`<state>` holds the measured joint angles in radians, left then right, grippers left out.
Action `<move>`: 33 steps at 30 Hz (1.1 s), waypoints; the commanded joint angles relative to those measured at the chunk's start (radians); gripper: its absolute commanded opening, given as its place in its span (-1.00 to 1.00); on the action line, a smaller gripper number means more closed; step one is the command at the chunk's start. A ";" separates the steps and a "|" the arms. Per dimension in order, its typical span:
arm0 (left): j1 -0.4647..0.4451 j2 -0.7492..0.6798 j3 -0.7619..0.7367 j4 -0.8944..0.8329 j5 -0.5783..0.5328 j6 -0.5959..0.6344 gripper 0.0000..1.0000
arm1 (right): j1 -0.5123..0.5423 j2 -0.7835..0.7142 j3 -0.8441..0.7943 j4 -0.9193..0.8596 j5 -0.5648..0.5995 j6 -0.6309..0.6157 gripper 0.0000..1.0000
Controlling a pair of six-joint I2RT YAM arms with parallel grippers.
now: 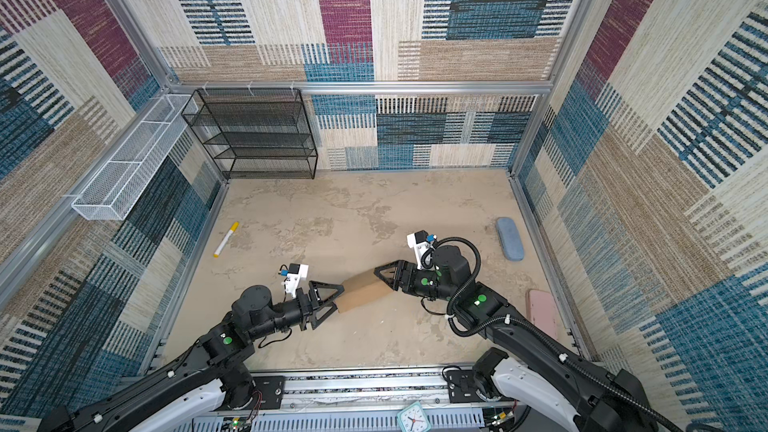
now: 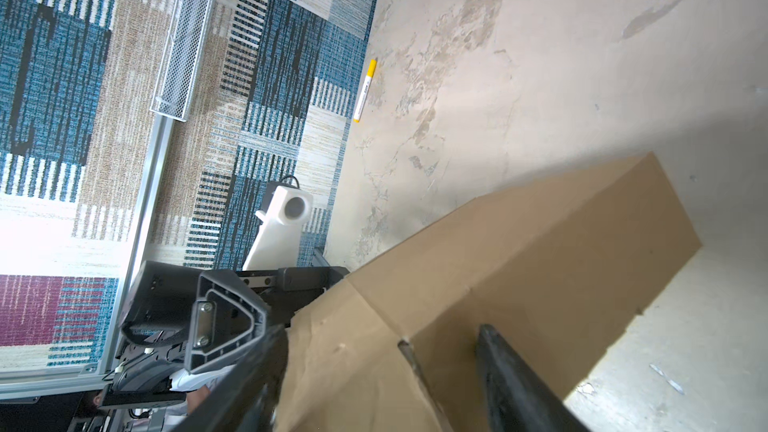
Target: Fold the paper box
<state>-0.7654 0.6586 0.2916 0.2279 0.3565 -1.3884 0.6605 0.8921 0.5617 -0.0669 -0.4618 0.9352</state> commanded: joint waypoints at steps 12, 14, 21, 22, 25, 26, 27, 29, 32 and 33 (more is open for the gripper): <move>-0.001 -0.028 0.021 0.246 -0.035 -0.131 0.98 | -0.006 -0.054 -0.018 -0.062 -0.245 0.145 0.47; -0.002 -0.027 0.015 0.248 -0.033 -0.134 0.98 | -0.010 -0.056 -0.013 -0.082 -0.234 0.139 0.47; -0.002 -0.020 -0.027 0.269 -0.033 -0.152 0.98 | -0.022 -0.052 -0.007 -0.065 -0.231 0.154 0.48; -0.003 -0.023 -0.030 0.268 -0.033 -0.155 0.98 | -0.022 -0.050 -0.006 -0.063 -0.235 0.155 0.48; -0.003 -0.029 -0.033 0.256 -0.022 -0.162 0.98 | -0.028 -0.049 -0.001 -0.063 -0.244 0.162 0.48; -0.003 -0.032 -0.034 0.251 -0.020 -0.165 0.98 | -0.032 -0.046 0.005 -0.066 -0.247 0.162 0.48; -0.003 -0.037 -0.036 0.244 -0.019 -0.166 0.98 | -0.036 -0.043 0.013 -0.073 -0.246 0.160 0.48; -0.003 -0.052 -0.040 0.223 -0.022 -0.174 0.97 | -0.044 -0.037 0.025 -0.080 -0.256 0.156 0.48; -0.003 -0.081 -0.051 0.183 -0.031 -0.180 0.98 | -0.057 -0.026 0.037 -0.085 -0.273 0.158 0.48; -0.003 -0.093 -0.057 0.171 -0.035 -0.184 0.98 | -0.063 -0.023 0.038 -0.084 -0.279 0.160 0.48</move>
<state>-0.7643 0.5800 0.2470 0.4603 0.2607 -1.5284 0.6014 0.8642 0.5808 -0.2768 -0.6220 1.0832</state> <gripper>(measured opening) 0.990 0.743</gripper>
